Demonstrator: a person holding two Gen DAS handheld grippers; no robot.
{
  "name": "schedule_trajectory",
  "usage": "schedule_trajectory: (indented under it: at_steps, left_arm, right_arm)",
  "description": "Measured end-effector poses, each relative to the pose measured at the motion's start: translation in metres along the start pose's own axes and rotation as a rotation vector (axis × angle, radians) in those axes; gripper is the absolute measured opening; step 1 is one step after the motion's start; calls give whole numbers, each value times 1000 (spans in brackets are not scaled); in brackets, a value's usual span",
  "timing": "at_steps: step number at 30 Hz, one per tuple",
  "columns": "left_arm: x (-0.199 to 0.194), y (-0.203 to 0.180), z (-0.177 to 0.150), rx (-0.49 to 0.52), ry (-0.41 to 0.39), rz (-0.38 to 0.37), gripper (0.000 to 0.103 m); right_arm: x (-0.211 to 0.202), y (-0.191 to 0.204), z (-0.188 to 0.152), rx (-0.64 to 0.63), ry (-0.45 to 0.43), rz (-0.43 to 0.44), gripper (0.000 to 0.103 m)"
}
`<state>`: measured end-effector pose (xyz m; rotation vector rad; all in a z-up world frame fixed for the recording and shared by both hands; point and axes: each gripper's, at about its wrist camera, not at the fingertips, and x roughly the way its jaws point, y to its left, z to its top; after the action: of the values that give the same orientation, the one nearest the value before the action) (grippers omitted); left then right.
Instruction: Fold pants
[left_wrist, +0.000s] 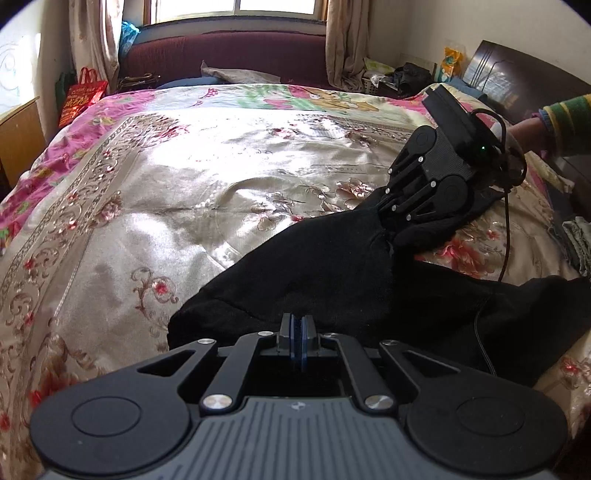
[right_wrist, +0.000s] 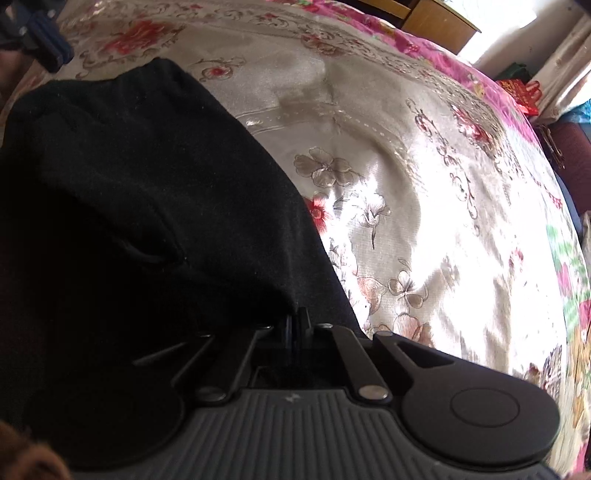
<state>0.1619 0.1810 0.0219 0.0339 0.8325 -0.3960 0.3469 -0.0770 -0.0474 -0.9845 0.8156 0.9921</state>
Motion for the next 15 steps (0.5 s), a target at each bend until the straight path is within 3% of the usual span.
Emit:
schedule_trajectory:
  at_steps: [3,4,6,10,15]
  left_arm:
    - [-5,-16,-17,-61,1,-2,41]
    - [-1,-27,-26,-70,5,18,48]
    - [9,-50,-43,-46,0,124,49]
    - [37,-104,-60,175,-73,386,52]
    - [63,-137,-69,433,-85,444,52]
  right_arm:
    - [-6,-1,-1,27,-3,2,2]
    - [-7,-2,-1,31,-6,2,2]
    - [-7,-2,-2,37,-9,3,2]
    - [-4,0,-3,23,-8,5,2]
    - [-4,0,-6,35,-13,2,2]
